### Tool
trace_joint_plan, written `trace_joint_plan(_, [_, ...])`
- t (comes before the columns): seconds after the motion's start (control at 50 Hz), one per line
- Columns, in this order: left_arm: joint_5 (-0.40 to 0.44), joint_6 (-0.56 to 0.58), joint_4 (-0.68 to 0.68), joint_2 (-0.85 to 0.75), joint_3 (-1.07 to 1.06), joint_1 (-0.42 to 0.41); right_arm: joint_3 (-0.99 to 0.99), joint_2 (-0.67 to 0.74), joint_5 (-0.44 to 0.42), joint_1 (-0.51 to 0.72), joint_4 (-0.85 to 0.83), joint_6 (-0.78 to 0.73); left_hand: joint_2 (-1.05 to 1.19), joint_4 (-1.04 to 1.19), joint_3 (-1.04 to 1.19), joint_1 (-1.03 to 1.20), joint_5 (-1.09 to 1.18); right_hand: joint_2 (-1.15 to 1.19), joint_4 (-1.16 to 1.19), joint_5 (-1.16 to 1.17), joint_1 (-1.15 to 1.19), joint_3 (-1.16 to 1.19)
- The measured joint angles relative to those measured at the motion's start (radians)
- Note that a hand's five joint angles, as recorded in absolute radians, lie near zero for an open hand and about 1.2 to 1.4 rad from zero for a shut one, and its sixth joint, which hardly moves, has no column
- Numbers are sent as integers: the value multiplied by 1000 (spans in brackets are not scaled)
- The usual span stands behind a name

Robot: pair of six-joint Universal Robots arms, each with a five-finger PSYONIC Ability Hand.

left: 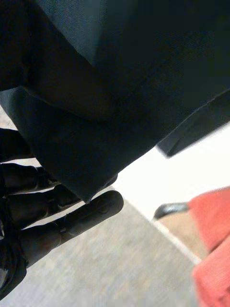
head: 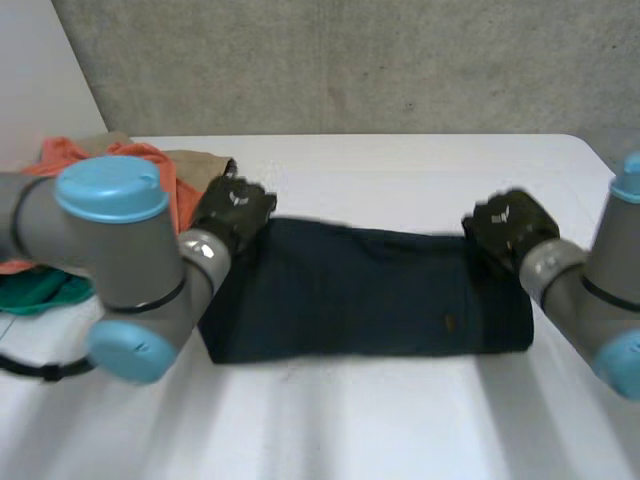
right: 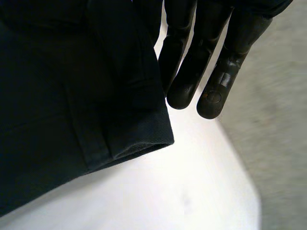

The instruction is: Fold the laundry.

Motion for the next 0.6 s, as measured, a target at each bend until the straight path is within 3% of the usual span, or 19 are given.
trace_joint_plan(0.14, [-30,155,145,-238,226,1,-227,228,48,14,-160,-18,1,1,1,-1,0,0,0,0,0,0])
trace_joint_plan(0.18, [-36,212,185,-330,305,0,-314,328,59,19,-224,-36,-412,-414,-406,-466,-392,-316,-295,-283,-273,-314])
trace_joint_plan(0.2, [-37,224,195,-353,323,0,-322,338,60,20,-230,-38,-539,-542,-530,-613,-518,-316,-295,-283,-273,-314])
trace_joint_plan(0.22, [-37,231,202,-367,332,-1,-351,376,65,23,-251,-47,-642,-624,-631,-704,-601,-555,-528,-515,-502,-529])
trace_joint_plan(0.24, [-38,244,220,-396,351,-3,-382,418,73,28,-273,-57,-855,-862,-842,-906,-810,-834,-833,-819,-731,-834])
trace_joint_plan(0.32, [-41,252,252,-403,343,-17,-410,456,96,44,-301,-52,-988,-991,-978,-960,-907,-946,-955,-932,-792,-977])
trace_joint_plan(0.4, [-42,244,265,-357,293,-29,-383,420,109,51,-301,-17,-989,-992,-979,-960,-907,-946,-955,-933,-792,-979])
trace_joint_plan(0.52, [-42,169,272,-114,75,-43,-188,153,95,43,-169,159,-989,-992,-979,-960,-907,-946,-955,-933,-792,-979])
trace_joint_plan(0.6, [-39,107,269,4,-33,-42,-97,49,65,28,-45,235,-989,-992,-979,-960,-907,-945,-954,-933,-791,-976])
